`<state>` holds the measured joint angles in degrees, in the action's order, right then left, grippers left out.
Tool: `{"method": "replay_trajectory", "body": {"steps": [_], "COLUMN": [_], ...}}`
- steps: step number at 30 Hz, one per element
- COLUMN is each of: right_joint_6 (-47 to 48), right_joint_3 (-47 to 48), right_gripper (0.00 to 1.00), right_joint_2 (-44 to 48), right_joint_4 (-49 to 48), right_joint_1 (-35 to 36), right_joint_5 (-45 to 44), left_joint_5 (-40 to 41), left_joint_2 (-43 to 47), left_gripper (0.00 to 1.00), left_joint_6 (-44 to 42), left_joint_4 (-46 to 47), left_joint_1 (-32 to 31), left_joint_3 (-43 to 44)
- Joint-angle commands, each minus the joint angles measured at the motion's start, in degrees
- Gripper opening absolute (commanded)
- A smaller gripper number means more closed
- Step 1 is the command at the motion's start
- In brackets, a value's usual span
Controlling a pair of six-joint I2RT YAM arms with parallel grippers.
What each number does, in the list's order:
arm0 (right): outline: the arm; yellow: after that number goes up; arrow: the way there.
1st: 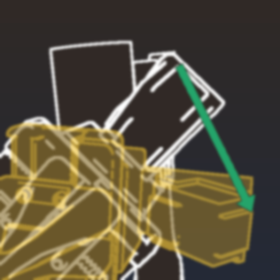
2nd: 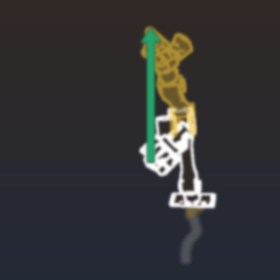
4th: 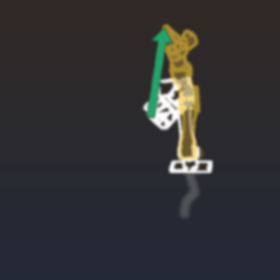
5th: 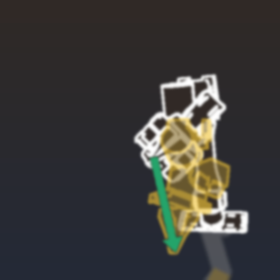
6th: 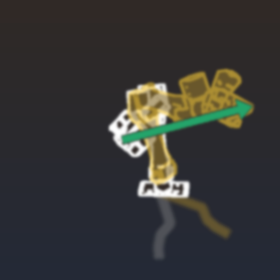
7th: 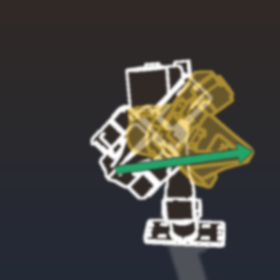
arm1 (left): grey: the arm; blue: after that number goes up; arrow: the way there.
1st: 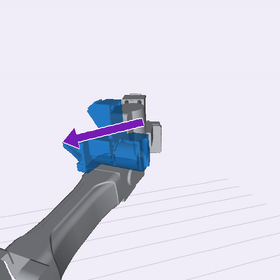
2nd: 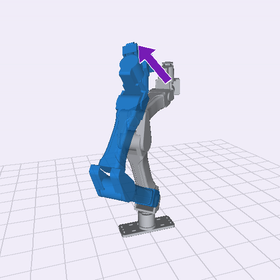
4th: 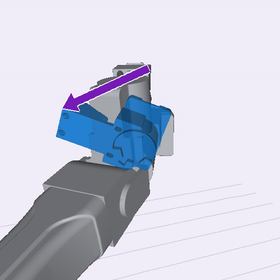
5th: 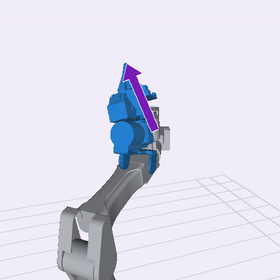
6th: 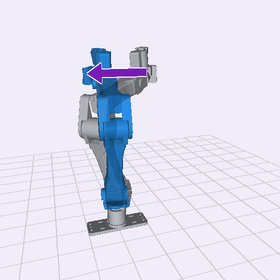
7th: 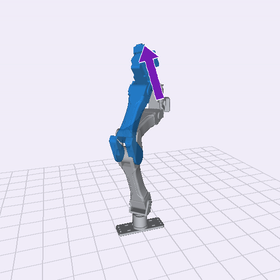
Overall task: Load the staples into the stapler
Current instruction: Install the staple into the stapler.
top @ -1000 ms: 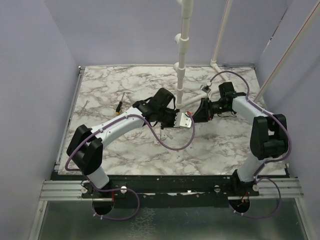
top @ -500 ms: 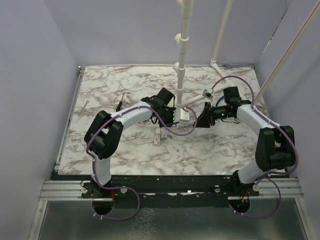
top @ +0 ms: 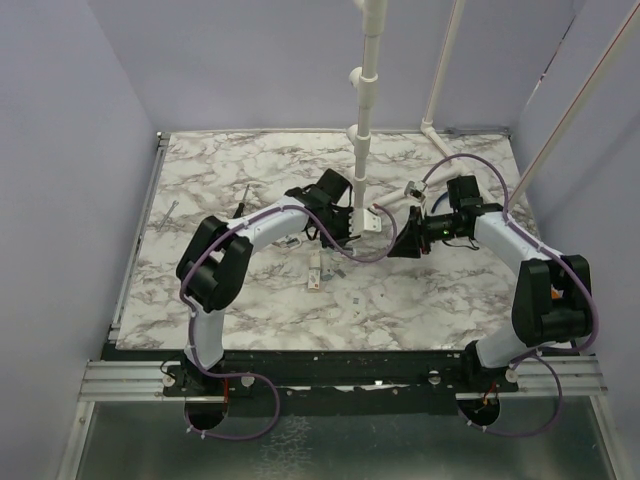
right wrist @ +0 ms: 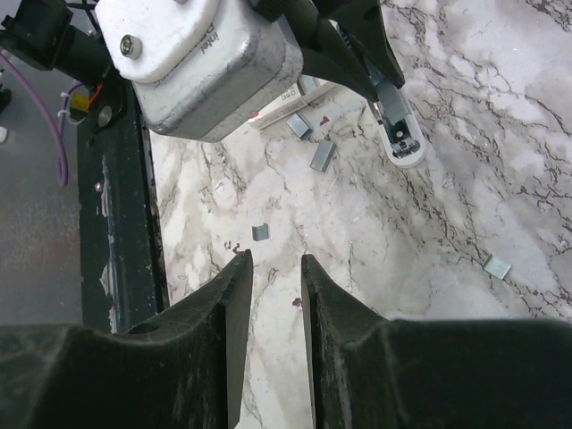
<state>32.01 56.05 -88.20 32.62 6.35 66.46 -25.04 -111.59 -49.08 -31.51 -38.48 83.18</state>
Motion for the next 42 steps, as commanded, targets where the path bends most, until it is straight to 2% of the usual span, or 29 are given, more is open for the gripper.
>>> {"method": "replay_trajectory", "body": {"steps": [1, 42], "right_joint_6": [2.2, 3.6], "right_joint_3": [-0.5, 0.3], "right_gripper": [0.32, 0.32], "right_joint_2": [1.4, 0.3], "right_joint_4": [-0.2, 1.7], "right_joint_1": [-0.1, -0.2], "right_joint_5": [-1.2, -1.0], "left_joint_5": [-0.8, -1.8], "left_joint_2": [-1.7, -7.7], "left_gripper": [0.0, 0.0], "left_joint_6": [0.7, -3.8], "left_joint_4": [-1.8, -14.5], "left_joint_1": [0.0, -0.7], "left_joint_3": [3.1, 11.8]}}
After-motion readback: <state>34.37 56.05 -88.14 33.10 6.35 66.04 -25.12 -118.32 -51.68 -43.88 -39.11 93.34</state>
